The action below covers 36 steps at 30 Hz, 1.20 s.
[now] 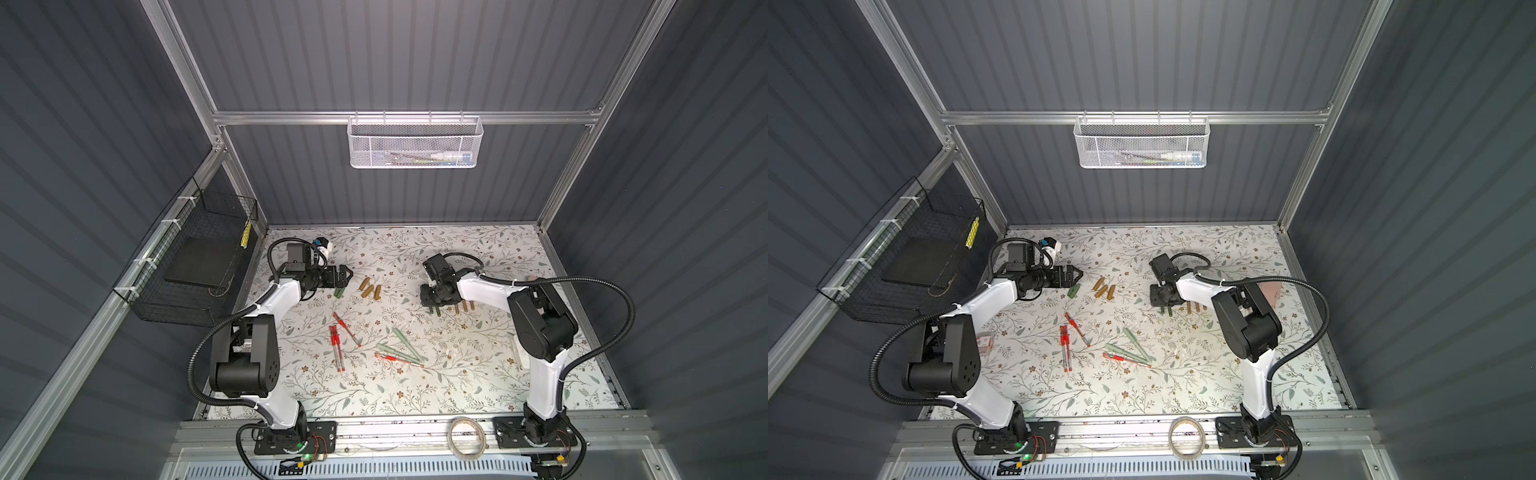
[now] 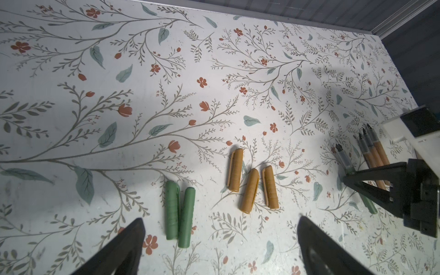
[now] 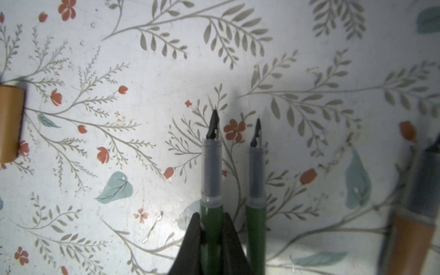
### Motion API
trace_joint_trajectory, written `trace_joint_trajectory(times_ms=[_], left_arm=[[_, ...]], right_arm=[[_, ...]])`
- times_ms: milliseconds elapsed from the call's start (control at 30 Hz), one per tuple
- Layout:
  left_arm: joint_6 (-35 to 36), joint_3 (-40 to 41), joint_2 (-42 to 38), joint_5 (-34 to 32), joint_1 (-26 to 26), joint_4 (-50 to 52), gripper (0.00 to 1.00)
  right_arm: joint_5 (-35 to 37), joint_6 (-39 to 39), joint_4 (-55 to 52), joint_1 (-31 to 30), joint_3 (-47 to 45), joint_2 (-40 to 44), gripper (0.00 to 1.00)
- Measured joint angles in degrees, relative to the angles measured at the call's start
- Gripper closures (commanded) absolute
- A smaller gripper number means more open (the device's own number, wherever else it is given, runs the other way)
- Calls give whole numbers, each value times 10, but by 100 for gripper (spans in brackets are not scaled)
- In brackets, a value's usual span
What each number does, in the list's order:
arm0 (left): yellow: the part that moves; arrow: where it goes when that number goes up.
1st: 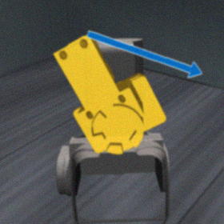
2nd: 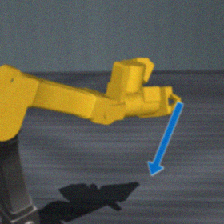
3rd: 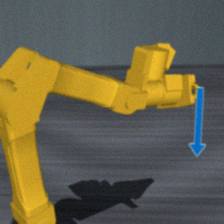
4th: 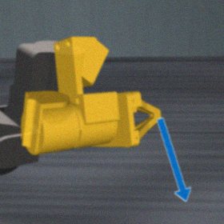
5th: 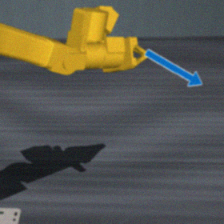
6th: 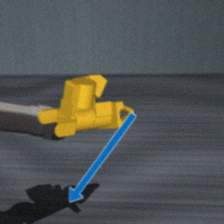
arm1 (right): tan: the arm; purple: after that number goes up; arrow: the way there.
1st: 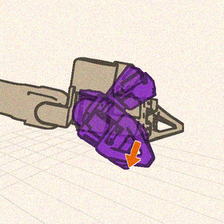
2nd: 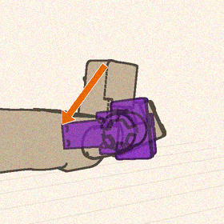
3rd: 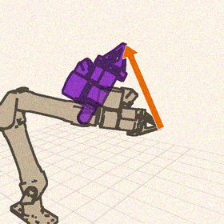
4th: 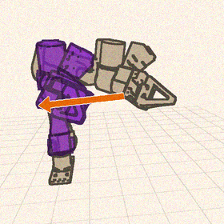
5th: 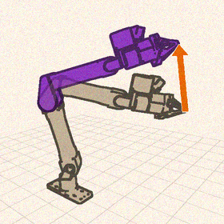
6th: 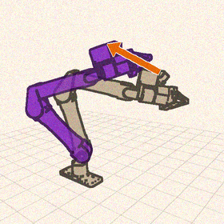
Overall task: Remove pen caps from pens
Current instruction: Place the pen at the center of the table.
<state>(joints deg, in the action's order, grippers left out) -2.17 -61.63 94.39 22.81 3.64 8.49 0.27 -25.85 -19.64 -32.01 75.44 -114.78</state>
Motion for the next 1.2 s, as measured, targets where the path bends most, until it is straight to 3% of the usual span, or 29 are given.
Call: trace_joint_trajectory(times_ms=[933, 1200], left_arm=[[-15, 0, 0, 4, 0, -9, 0], [-16, 0, 0, 7, 0, -9, 0]], right_arm=[[15, 6, -18, -7, 2, 3, 76], [21, 9, -31, -26, -26, 108, 70]])
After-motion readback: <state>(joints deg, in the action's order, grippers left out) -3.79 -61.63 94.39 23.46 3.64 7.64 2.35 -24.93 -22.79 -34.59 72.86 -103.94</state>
